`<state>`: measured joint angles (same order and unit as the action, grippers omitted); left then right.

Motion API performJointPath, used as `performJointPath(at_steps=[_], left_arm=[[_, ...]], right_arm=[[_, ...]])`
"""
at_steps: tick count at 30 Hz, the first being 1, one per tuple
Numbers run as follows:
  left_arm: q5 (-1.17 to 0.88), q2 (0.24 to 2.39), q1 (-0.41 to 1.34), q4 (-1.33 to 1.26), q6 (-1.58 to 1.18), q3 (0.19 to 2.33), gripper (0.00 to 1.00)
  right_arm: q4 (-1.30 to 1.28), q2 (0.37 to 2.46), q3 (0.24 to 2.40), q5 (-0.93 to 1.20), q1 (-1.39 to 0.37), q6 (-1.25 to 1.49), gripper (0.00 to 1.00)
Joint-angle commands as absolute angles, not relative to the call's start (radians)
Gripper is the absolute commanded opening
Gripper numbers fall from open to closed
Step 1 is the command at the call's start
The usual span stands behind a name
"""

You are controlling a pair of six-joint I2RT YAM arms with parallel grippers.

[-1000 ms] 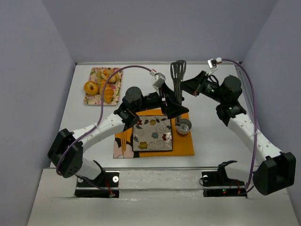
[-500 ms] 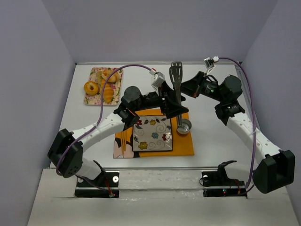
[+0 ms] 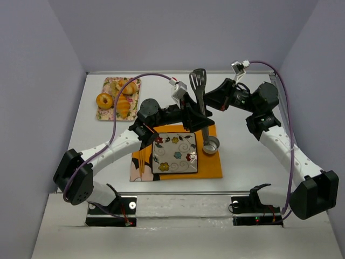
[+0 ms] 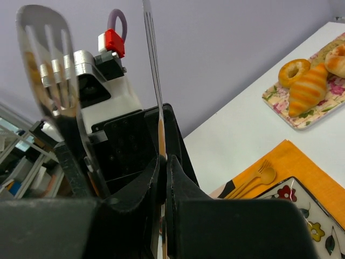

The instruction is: Place the bread

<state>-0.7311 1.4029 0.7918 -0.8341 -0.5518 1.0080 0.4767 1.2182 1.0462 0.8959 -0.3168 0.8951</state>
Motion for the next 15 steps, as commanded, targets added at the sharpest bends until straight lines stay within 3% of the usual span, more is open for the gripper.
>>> performJointPath(at_steps=[1, 2, 5, 8, 12, 13, 15], left_arm=[[-0.796, 1.348, 0.805, -0.927, -0.546, 1.026, 0.59], [-0.792, 1.347, 0.804, -0.927, -0.548, 1.026, 0.54], [-0.77, 1.335, 0.804, -0.913, -0.542, 1.022, 0.53], [-0.714, 1.304, 0.805, -0.847, -0.508, 1.014, 0.53], [-0.596, 1.226, 0.805, -0.772, -0.466, 0.976, 0.53], [-0.595, 1.212, 0.804, -0.764, -0.462, 0.968, 0.53], [-0.549, 1.189, 0.804, -0.744, -0.445, 0.959, 0.53]], right_arm=[[0.571, 1.246, 1.061, 0.891, -0.318, 0.903, 0.07], [0.571, 1.249, 1.065, 0.887, -0.318, 0.904, 0.07], [0.565, 1.256, 1.071, 0.873, -0.318, 0.897, 0.12], [0.508, 1.236, 1.083, 0.829, -0.318, 0.856, 0.24], [0.427, 1.19, 1.092, 0.759, -0.318, 0.805, 0.26], [0.417, 1.184, 1.092, 0.75, -0.318, 0.802, 0.29], [0.403, 1.172, 1.094, 0.738, -0.318, 0.798, 0.47]])
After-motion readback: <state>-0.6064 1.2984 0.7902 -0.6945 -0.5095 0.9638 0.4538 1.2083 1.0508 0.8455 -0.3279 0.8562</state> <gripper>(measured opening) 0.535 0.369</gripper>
